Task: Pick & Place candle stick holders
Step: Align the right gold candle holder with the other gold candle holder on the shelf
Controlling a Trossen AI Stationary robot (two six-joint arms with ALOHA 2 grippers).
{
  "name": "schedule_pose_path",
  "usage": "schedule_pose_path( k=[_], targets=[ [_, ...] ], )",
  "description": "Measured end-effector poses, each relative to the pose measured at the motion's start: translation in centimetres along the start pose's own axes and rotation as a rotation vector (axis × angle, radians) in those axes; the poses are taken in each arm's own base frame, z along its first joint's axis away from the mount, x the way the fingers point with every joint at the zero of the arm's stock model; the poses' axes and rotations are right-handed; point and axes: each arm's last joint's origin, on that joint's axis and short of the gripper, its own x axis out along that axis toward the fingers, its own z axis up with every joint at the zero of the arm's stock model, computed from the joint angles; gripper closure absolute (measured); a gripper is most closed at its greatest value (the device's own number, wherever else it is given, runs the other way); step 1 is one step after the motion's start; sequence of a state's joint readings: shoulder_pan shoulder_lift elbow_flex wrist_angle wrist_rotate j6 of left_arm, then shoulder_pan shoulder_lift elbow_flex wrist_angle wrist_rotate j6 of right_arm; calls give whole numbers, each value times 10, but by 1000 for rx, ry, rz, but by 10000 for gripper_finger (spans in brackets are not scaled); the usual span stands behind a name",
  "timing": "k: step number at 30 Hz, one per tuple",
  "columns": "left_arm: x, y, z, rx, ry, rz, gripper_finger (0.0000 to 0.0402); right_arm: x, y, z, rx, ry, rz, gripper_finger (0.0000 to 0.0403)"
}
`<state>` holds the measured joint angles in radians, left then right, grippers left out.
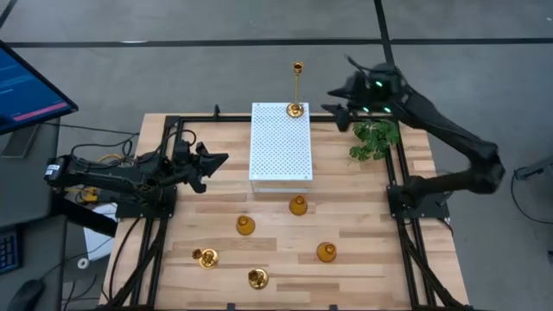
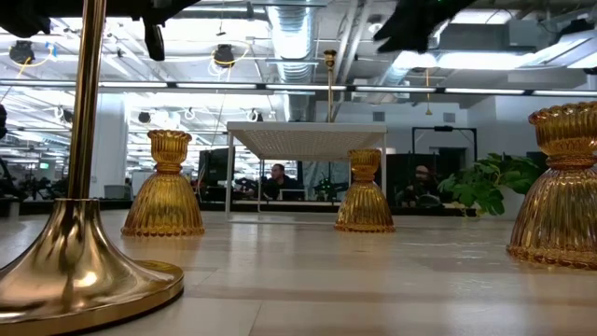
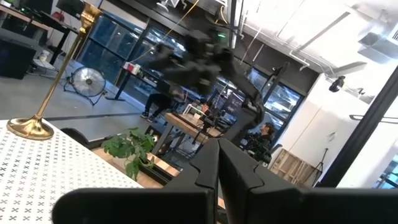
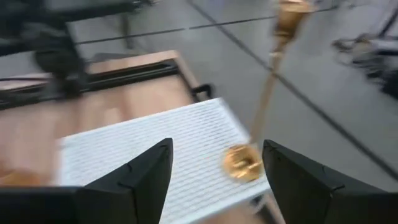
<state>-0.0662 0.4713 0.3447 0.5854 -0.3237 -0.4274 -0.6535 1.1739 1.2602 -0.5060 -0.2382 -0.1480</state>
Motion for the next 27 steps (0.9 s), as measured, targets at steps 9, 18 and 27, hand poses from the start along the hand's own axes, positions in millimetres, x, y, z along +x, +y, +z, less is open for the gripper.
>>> schedule_pose_path(
  k=[9, 18, 27],
  targets=[
    [0, 0, 0, 0, 4, -10, 394, -58, 71, -33, 188, 211, 257, 165],
    [0, 0, 0, 0, 5, -11, 394, -29, 164, -62, 248, 160, 470, 165],
    [0, 0, 0, 0, 5, -11, 394, 18, 250, -71, 144, 116, 535, 165]
  ],
)
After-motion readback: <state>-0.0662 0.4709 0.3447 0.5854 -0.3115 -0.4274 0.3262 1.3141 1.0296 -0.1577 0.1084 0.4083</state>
